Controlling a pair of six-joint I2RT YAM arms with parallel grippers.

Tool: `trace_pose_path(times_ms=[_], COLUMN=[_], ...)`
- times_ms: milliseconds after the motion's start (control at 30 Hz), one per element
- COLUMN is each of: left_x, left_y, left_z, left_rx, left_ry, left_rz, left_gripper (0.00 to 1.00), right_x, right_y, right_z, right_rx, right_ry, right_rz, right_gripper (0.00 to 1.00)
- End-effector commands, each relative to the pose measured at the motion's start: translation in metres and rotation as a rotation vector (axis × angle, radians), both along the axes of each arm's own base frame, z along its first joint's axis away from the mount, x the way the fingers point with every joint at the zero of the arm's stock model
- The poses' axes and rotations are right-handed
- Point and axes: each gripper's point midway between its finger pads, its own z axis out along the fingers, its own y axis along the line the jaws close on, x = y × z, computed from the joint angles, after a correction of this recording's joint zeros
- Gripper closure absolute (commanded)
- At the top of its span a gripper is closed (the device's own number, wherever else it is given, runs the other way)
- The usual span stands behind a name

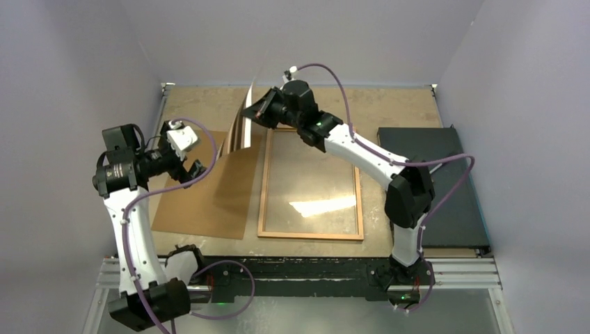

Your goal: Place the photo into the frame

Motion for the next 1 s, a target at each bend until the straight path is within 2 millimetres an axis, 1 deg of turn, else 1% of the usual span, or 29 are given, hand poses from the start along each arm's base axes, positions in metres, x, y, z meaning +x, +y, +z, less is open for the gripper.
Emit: trace_pose_path(times_ms=[0, 67, 167, 200, 300, 400, 533, 667, 800, 833, 900, 933, 967], left_x=[-0.024, -0.034, -0.036, -0.034, -0.022, -0.03, -0.026, -0.031, -0.03, -0.028, -0.022, -0.017, -0.014], left_y=[-0.022, -0.027, -0.029, -0.028, -0.023, -0.028, -0.022, -0.028, -0.032, -0.031, -0.027, -0.024, -0.022], left_z=[0.013, 0.013, 0.016, 0.018, 0.031, 0.022, 0.013, 0.001, 0.002, 0.003, 0.005, 0.007, 0.009], left_rx=[0.009, 0.029, 0.034, 0.036, -0.008, -0.002, 0.021, 0.0, -0.041, -0.042, -0.048, -0.06, -0.061], left_ry=[-0.111, -0.133, -0.186, -0.211, -0.288, -0.306, -0.322, -0.261, -0.258, -0.266, -0.278, -0.283, -0.287], left_rz=[-0.135, -0.169, -0.148, -0.134, -0.042, -0.061, -0.037, -0.084, -0.087, -0.081, -0.051, -0.026, -0.017], left_gripper=[0.05, 0.05, 0.06, 0.08, 0.12, 0.14, 0.2, 0.2, 0.21, 0.23, 0.29, 0.34, 0.42], right_x=[-0.005, -0.008, -0.011, -0.012, -0.011, -0.016, -0.02, -0.025, -0.03, -0.031, -0.035, -0.036, -0.037], right_y=[-0.004, -0.004, -0.007, -0.009, -0.017, -0.025, -0.029, -0.024, -0.015, -0.012, -0.008, -0.006, -0.005], right_z=[0.057, 0.061, 0.065, 0.064, 0.073, 0.083, 0.087, 0.088, 0.089, 0.092, 0.094, 0.096, 0.097], right_rx=[0.097, 0.112, 0.142, 0.149, 0.182, 0.217, 0.242, 0.261, 0.268, 0.275, 0.282, 0.286, 0.288], right_ry=[-0.038, -0.034, -0.019, -0.009, -0.015, -0.021, -0.01, 0.004, 0.013, 0.01, 0.012, 0.011, 0.01], right_rz=[-0.018, -0.014, -0.02, -0.025, -0.066, -0.083, -0.088, -0.078, -0.066, -0.061, -0.049, -0.045, -0.044], right_gripper=[1.0, 1.0, 1.0, 1.0, 1.0, 1.0, 1.0, 1.0, 1.0, 1.0, 1.0, 1.0, 1.0])
